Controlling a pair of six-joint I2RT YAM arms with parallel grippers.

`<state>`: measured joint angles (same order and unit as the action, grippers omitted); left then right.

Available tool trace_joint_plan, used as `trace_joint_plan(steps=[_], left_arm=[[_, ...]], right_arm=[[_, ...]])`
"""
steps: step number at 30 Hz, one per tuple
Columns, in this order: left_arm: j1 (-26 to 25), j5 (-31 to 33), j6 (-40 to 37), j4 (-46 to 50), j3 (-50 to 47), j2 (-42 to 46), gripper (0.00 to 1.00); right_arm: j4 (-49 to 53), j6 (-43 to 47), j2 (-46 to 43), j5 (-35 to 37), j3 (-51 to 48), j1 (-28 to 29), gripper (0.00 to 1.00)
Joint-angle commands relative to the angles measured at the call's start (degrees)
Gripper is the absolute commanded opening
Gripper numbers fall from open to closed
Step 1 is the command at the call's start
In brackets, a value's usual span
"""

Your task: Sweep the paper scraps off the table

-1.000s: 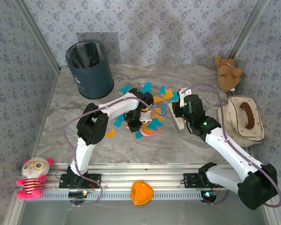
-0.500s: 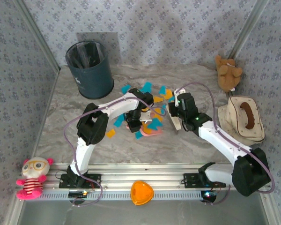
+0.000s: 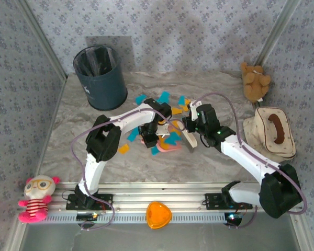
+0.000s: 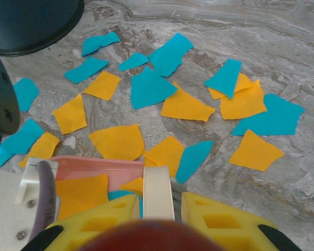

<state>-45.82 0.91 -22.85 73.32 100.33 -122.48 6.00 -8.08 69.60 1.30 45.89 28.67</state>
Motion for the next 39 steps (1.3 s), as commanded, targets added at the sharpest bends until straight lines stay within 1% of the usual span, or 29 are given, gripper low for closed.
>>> trace_joint_plan(steps=[1,9,16,24,31,36,39], left_arm=[[-0.6,-0.7,-0.3,1.2,1.1,0.7,0.0],[-0.8,-0.9,-0.5,1.1,1.0,0.7,0.0],[-0.8,-0.9,-0.7,0.6,0.4,1.2,0.0],[-0.8,-0.8,-0.7,-0.1,-0.3,1.4,0.0],[-0.6,-0.6,-0.6,-0.4,-0.6,1.8,0.0],[-0.3,-0.1,-0.4,-0.6,-0.9,2.2,0.0],[-0.3,-0.1,-0.3,-0.8,-1.1,2.3,0.0]], right_arm=[[1.4,0.2,0.1,-3.3,0.9,0.9,0.0],[-0.9,-1.4,-0.3,-6.0,0.6,1.4,0.0],[-1.5,-2.4,-1.2,-6.0,0.6,1.5,0.0],[-1.1,-2.5,-4.4,-5.1,0.1,1.5,0.0],[0.2,-2.9,-6.2,-0.4,-0.1,1.4,0.0],[0.7,-3.9,-7.8,6.8,-0.6,1.4,0.0],[0.9,-5.1,-7.9,9.3,-0.9,1.0,0.0]])
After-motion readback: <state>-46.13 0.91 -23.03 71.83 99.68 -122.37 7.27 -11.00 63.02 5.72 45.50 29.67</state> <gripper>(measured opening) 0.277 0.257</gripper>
